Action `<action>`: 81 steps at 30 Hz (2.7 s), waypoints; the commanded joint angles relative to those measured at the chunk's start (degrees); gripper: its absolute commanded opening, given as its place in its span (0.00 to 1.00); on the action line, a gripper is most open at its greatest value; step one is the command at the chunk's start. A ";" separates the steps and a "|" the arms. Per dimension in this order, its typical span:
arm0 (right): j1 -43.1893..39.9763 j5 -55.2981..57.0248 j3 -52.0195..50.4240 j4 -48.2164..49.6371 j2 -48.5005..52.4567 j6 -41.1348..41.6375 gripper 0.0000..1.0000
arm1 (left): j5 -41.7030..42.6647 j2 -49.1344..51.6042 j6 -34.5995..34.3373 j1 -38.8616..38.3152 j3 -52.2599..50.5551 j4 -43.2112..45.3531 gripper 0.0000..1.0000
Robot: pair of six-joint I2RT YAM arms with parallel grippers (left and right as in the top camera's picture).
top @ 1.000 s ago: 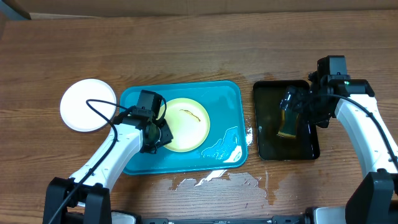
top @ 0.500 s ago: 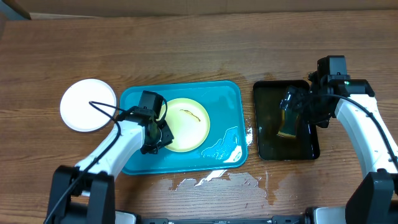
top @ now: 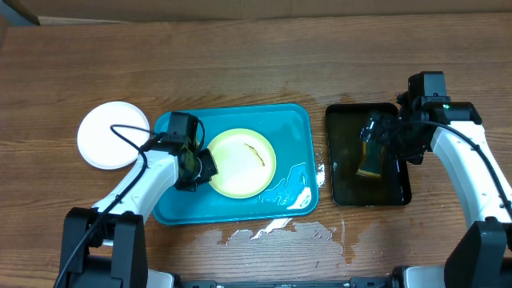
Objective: Clean dirty plates on tray and stack at the side
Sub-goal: 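Hold the yellow plate steady on the teal tray with the left gripper, then lower the right gripper into the black tray and grasp the sponge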
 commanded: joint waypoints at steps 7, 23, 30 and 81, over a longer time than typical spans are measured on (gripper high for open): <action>-0.17 -0.11 1.01 0.31 -1.16 0.09 1.00 | -8.83 0.20 14.88 -0.02 3.56 2.54 0.32; -0.17 -3.61 1.03 6.25 -1.18 0.09 1.00 | -0.85 0.20 4.52 -0.09 4.26 -6.03 0.51; 3.74 0.63 0.94 5.25 -0.83 0.11 0.75 | -0.46 0.22 3.34 -1.99 3.50 -4.90 0.52; 9.22 21.86 -21.14 34.10 3.37 4.57 0.52 | -3.21 0.52 1.49 -5.70 3.50 -2.69 0.59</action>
